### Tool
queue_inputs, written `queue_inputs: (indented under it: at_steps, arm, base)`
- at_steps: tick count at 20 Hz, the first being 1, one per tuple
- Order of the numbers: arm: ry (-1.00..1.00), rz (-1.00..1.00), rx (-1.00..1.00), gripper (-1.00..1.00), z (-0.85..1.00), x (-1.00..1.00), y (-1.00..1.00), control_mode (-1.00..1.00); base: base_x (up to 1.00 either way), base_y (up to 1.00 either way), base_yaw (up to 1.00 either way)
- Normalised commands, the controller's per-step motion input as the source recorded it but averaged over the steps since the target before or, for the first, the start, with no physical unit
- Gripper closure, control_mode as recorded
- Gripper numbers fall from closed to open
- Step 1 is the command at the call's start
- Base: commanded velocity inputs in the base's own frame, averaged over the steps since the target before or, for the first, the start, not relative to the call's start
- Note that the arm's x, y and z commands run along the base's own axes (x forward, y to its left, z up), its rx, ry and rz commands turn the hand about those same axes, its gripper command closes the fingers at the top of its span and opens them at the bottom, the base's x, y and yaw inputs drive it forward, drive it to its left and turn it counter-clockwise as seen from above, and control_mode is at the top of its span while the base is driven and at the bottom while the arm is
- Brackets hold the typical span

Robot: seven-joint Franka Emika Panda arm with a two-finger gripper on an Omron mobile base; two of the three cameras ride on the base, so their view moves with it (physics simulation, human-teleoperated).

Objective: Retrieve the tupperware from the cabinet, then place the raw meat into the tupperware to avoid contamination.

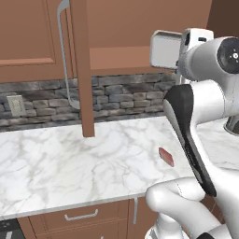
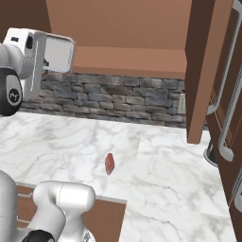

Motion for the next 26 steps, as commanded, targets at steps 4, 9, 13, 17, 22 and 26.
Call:
queue_inputs:
  at_steps: [4,9,13,17,22,26]
  arm:
    - [0.14,-0.02,0.01,1.0,-0.06,-0.83,-0.12,-1.0]
    - [0.11,-0.01,0.0,1.0,-0.17,-0.77,-0.04,-1.0]
    - [0.22,-0.01,-0.01,1.0,-0.39,-0.56,0.0,-1.0]
    - [0.27,0.0,-0.02,1.0,-0.43,-0.28,0.0,-1.0]
    - [0.14,0.0,0.0,1.0,-0.28,-0.02,0.0,-1.0]
    - [0.08,0.0,-0.03,1.0,-0.42,-0.06,0.0,-1.0]
  base:
    - [0.0,0.0,0.0]
    - [0.0,0.0,0.0]
    - [0.0,0.0,0.0]
    - [0.0,0.0,0.0]
    - [0.0,0.0,0.0]
    - [0.0,0.0,0.0]
